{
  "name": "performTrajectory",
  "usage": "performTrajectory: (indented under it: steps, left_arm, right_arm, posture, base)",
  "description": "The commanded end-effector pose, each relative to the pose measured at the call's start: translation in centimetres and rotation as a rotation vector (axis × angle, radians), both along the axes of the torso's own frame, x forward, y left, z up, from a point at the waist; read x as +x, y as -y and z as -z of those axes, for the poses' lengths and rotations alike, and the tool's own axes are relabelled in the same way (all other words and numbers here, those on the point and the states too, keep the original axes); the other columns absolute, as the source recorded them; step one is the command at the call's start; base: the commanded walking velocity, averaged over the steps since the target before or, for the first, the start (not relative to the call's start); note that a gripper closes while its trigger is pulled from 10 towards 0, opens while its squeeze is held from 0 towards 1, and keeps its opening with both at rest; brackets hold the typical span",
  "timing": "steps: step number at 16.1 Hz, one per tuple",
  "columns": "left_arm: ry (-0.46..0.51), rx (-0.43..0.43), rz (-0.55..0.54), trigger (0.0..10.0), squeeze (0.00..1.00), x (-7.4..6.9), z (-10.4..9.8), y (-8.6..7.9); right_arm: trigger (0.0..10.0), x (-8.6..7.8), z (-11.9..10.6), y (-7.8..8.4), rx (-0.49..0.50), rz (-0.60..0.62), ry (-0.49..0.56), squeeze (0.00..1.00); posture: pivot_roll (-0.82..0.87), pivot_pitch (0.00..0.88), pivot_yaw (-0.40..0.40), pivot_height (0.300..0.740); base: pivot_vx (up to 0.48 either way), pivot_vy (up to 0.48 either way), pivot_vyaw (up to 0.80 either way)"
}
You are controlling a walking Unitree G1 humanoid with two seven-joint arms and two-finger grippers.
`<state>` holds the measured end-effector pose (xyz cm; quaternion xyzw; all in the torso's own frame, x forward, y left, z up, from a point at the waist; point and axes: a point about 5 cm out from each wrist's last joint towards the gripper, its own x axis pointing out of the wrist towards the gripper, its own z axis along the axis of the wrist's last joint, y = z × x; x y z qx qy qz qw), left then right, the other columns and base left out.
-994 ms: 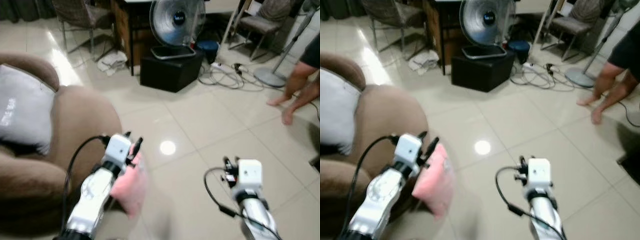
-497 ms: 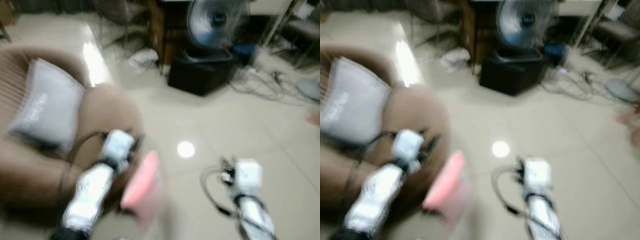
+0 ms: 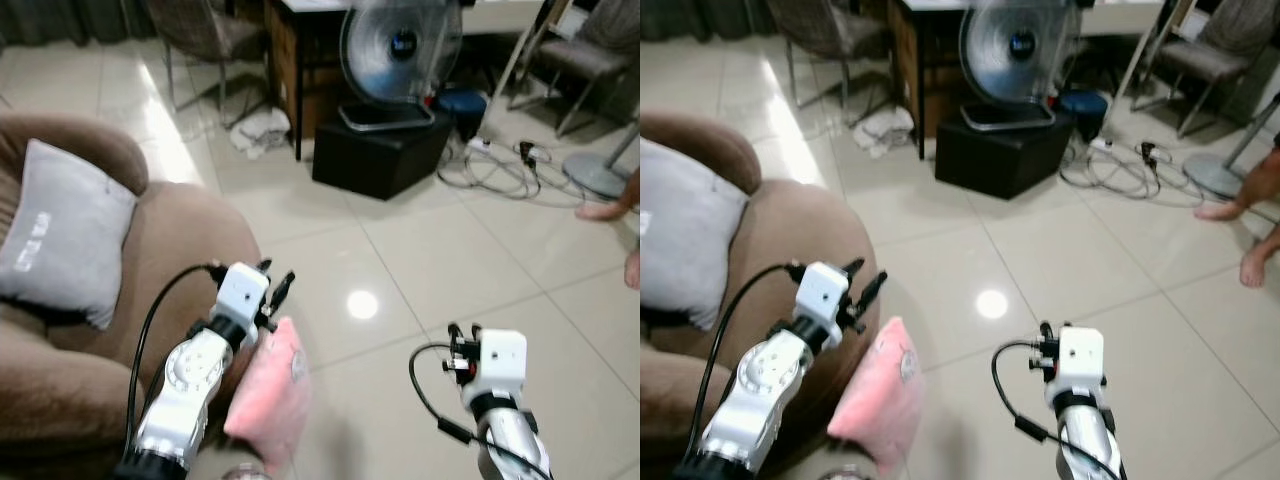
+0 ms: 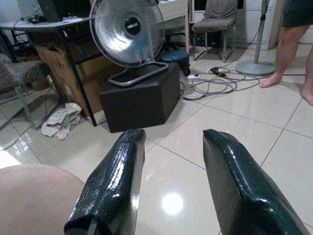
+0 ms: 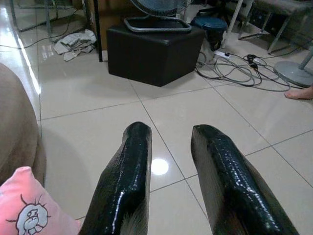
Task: Move the pillow to the sofa from floor
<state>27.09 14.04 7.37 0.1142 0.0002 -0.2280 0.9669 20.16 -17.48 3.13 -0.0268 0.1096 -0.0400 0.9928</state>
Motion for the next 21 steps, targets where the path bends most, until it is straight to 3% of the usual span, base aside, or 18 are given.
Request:
performTrajectory:
  steps: [1, 14, 19, 21]
  left_arm:
    - [-0.015, 0.014, 0.004, 10.0, 0.00, 0.0, 0.3, 0.0]
    - [-0.020, -0.003, 0.010, 10.0, 0.00, -0.1, 0.6, 0.6]
    - [-0.016, -0.005, 0.059, 10.0, 0.00, 0.0, 0.3, 1.2]
    - [-0.036, 0.036, 0.045, 10.0, 0.00, 0.2, 0.8, 1.1]
  right_arm:
    - [10.0, -0.2, 0.2, 0.3, -0.001, 0.009, -0.013, 0.00]
    - [10.0, -0.5, 0.3, 0.2, 0.003, -0.012, -0.016, 0.00]
    - [10.0, -0.4, 0.5, -0.1, -0.002, -0.012, -0.025, 0.00]
    - [10.0, -0.5, 0.6, -0.2, -0.001, -0.014, -0.029, 0.00]
  posture:
    - [0.04, 0.050, -0.052, 0.695]
    - [0.03, 0.060, -0.051, 0.600]
    - [0.04, 0.061, -0.043, 0.600]
    - [0.04, 0.061, -0.039, 0.600]
  base:
    - [0.000, 0.000, 0.00]
    - [0.000, 0.000, 0.00]
    - [0.114, 0.000, 0.00]
    - [0.341, 0.000, 0.00]
